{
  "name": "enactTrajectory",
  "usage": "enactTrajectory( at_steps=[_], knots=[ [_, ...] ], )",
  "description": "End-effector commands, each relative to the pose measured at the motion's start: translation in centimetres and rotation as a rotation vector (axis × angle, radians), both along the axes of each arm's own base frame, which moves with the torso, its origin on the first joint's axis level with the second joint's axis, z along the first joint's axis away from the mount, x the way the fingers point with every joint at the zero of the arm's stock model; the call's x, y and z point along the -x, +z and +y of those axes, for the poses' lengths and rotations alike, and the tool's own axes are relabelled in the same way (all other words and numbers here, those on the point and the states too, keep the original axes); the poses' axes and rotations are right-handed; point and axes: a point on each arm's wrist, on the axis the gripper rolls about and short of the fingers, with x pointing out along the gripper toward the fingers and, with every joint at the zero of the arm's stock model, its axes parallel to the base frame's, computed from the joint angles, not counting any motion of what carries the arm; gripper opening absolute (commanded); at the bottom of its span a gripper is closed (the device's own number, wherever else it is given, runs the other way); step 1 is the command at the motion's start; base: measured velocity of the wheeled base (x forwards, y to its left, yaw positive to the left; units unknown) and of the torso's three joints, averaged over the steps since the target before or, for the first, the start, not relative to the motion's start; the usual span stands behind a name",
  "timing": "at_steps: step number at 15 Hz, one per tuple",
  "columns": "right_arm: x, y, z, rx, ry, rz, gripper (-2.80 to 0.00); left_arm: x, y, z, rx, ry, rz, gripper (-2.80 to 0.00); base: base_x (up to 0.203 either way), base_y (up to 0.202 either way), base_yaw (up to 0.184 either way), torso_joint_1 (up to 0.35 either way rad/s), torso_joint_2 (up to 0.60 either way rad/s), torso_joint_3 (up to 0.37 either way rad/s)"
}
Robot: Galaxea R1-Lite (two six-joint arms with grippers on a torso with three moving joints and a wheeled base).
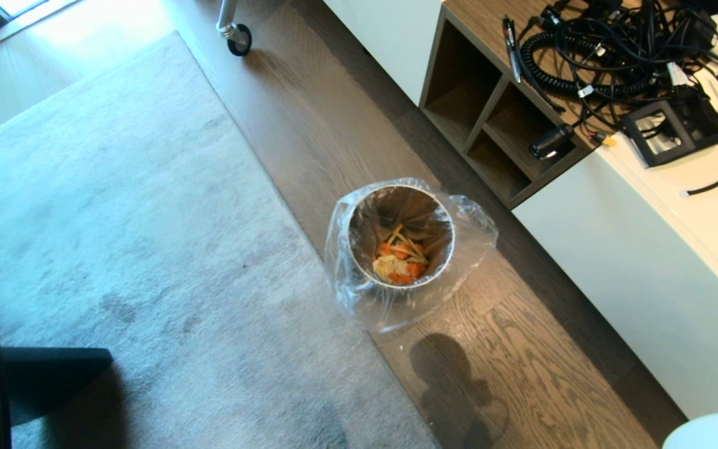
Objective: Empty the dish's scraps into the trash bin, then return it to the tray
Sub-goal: Put the bowl back to the table
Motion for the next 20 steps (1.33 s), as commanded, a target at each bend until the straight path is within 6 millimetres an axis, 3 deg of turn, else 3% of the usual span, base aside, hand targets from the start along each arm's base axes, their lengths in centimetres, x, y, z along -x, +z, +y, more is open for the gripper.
enactTrajectory(
  at_steps=[1, 20],
  knots=[
    [-0.01, 0.0, 0.0, 0.001, 0.001, 0.001, -2.8, 0.0, 0.0, 0.0, 0.001, 0.001, -0.001, -2.8, 0.0, 0.0, 0.0, 0.0, 0.0, 0.0],
    [-0.01, 0.0, 0.0, 0.001, 0.001, 0.001, -2.8, 0.0, 0.0, 0.0, 0.001, 0.001, -0.001, -2.8, 0.0, 0.0, 0.0, 0.0, 0.0, 0.0]
  ],
)
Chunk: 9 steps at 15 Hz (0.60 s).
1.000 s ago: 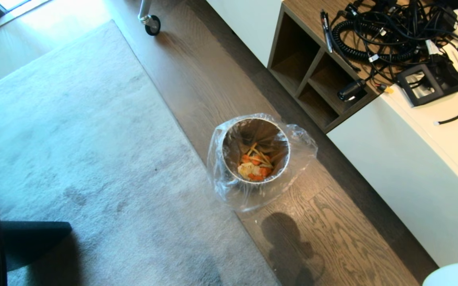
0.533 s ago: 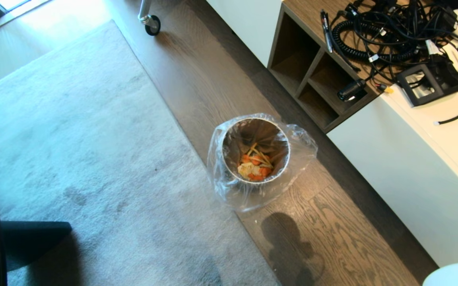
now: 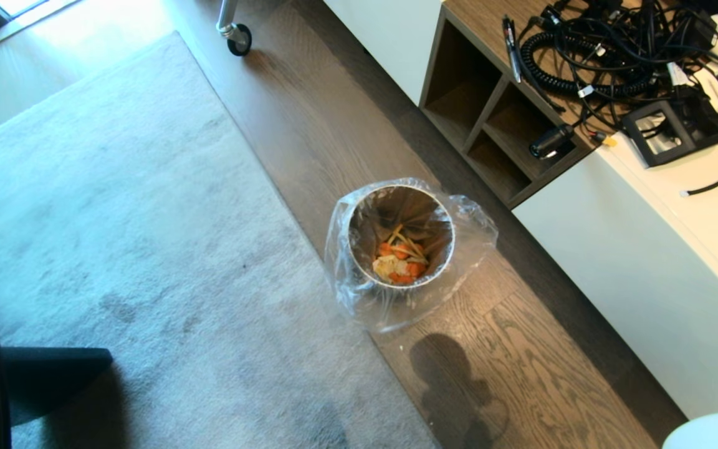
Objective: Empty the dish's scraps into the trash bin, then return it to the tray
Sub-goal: Put the bowl back to the table
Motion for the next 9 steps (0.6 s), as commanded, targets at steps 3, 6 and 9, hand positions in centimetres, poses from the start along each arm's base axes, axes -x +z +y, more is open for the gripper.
enactTrajectory(
  at_steps=[3, 6, 9],
  knots=[
    [-0.01, 0.0, 0.0, 0.001, 0.001, 0.001, -2.8, 0.0, 0.0, 0.0, 0.001, 0.001, -0.001, -2.8, 0.0, 0.0, 0.0, 0.0, 0.0, 0.0],
    [-0.01, 0.0, 0.0, 0.001, 0.001, 0.001, -2.8, 0.0, 0.0, 0.0, 0.001, 0.001, -0.001, -2.8, 0.0, 0.0, 0.0, 0.0, 0.0, 0.0],
    [-0.01, 0.0, 0.0, 0.001, 0.001, 0.001, -2.8, 0.0, 0.0, 0.0, 0.001, 0.001, -0.001, -2.8, -0.101, 0.0, 0.001, 0.005, 0.0, 0.002]
  ],
)
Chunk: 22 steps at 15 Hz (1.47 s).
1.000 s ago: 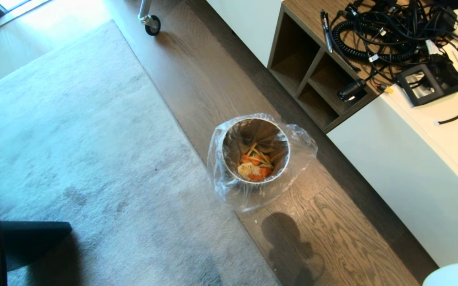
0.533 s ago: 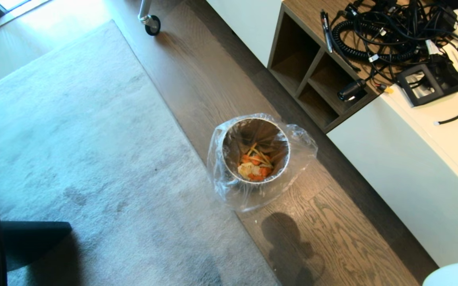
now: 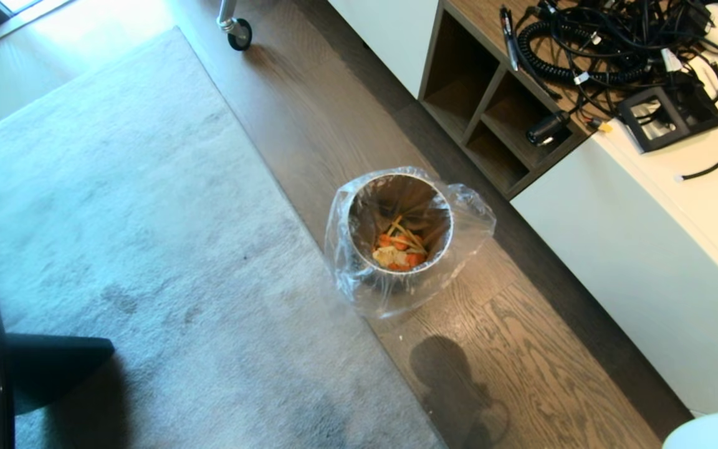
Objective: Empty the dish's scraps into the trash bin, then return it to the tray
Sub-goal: Put the bowl back to the table
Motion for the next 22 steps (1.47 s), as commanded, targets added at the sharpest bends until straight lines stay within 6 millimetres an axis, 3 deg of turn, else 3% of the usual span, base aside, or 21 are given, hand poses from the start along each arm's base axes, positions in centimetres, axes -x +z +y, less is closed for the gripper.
enactTrajectory(
  at_steps=[1, 9, 17, 22],
  knots=[
    [-0.01, 0.0, 0.0, 0.001, 0.0, 0.001, -2.8, 0.0, 0.0, 0.0, 0.001, 0.001, -0.001, -2.8, -0.185, 0.0, -0.003, -0.007, 0.01, 0.004],
    [-0.01, 0.0, 0.0, 0.001, 0.0, 0.001, -2.8, 0.0, 0.0, 0.0, 0.001, 0.001, -0.001, -2.8, -0.173, 0.0, -0.001, 0.0, 0.0, 0.001],
    [-0.01, 0.0, 0.0, 0.001, 0.0, 0.001, -2.8, 0.0, 0.0, 0.0, 0.001, 0.001, -0.001, -2.8, 0.0, 0.0, 0.0, 0.001, 0.0, 0.008],
    [-0.01, 0.0, 0.0, 0.001, 0.0, 0.001, -2.8, 0.0, 0.0, 0.0, 0.003, 0.001, -0.001, -2.8, 0.0, 0.0, 0.0, 0.001, 0.0, 0.175]
  ],
)
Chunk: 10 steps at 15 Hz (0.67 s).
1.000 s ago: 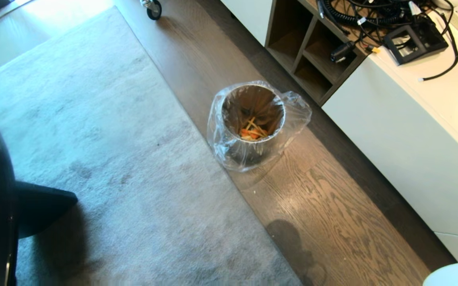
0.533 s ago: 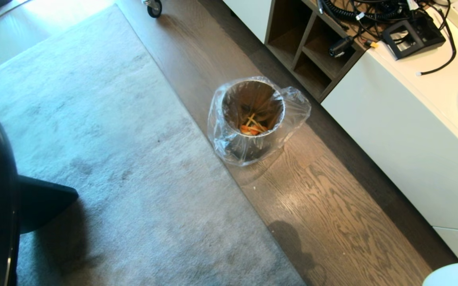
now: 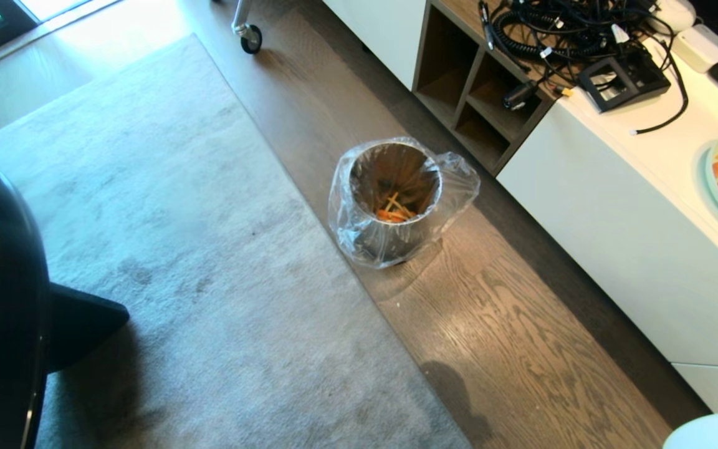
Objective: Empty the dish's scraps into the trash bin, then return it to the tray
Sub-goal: Put the bowl back to the table
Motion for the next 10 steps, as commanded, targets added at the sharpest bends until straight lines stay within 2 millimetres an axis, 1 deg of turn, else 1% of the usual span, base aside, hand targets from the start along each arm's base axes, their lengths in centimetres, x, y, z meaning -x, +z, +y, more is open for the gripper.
enactTrajectory(
  at_steps=[1, 10],
  knots=[
    [-0.01, 0.0, 0.0, 0.001, 0.001, 0.001, -2.8, 0.0, 0.0, 0.0, 0.001, 0.0, -0.001, -2.8, 0.0, 0.0, 0.0, 0.002, 0.0, 0.205],
    [-0.01, 0.0, 0.0, 0.001, 0.001, 0.001, -2.8, 0.0, 0.0, 0.0, 0.001, 0.0, -0.001, -2.8, 0.0, 0.0, 0.0, 0.001, 0.0, 0.202]
  ],
)
